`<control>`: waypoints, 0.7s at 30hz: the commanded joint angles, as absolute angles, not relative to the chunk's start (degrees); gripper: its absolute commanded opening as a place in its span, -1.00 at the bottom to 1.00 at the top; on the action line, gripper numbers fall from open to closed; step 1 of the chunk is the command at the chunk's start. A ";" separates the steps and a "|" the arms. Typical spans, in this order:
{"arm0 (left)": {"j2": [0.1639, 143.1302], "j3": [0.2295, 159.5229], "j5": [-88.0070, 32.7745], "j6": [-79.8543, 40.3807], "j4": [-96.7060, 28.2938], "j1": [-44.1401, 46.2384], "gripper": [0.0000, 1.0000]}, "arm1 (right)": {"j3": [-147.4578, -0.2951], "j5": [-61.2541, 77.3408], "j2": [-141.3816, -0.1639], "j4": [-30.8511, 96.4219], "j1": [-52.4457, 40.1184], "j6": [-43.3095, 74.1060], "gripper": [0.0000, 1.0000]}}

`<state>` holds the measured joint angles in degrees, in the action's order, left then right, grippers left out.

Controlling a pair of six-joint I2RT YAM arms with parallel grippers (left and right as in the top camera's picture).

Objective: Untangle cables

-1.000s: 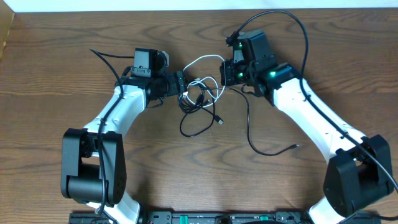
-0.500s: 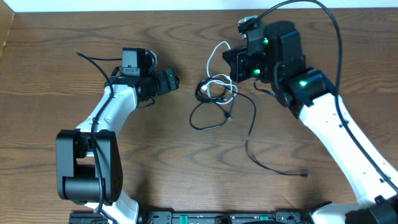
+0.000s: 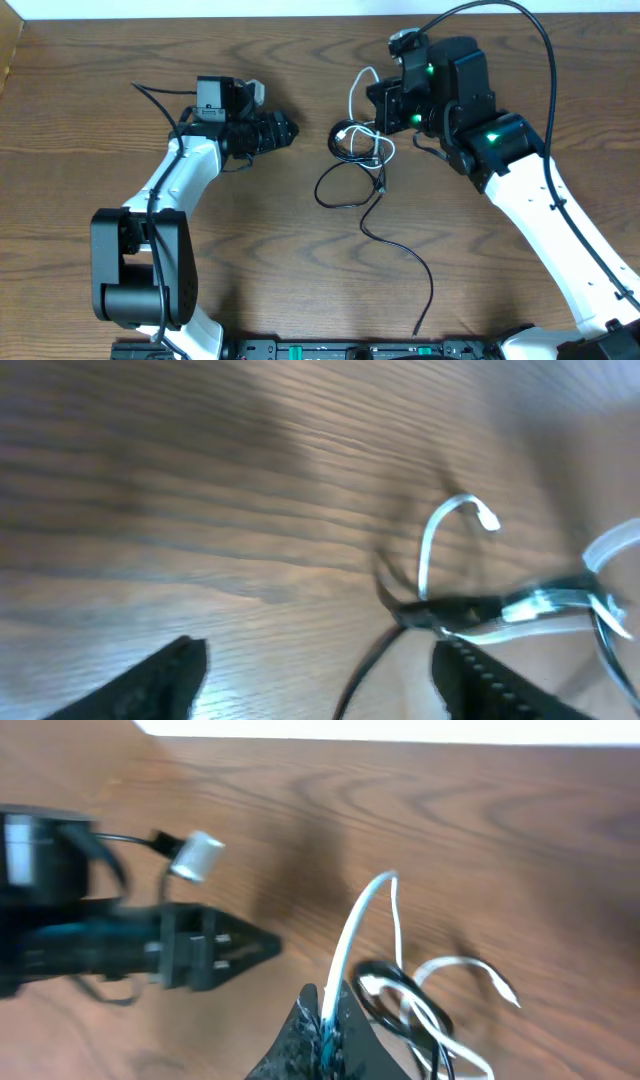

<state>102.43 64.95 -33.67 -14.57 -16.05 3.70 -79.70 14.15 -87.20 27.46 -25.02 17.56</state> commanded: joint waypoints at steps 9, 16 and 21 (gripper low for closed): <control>103.09 64.95 -38.33 -10.70 -15.97 3.73 0.43 | -79.81 5.91 -94.59 34.57 -24.16 18.37 -0.98; 103.09 64.95 -38.33 -10.74 -15.94 3.73 0.44 | -79.81 6.83 -99.81 35.14 -22.04 18.39 -0.98; 103.09 64.95 -38.33 -10.74 -15.92 3.73 0.45 | -79.81 7.22 -100.57 34.92 -21.93 17.72 -0.97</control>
<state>102.43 64.95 -37.43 -11.75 -16.05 3.79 -79.70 6.81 -100.20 35.09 -22.09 17.80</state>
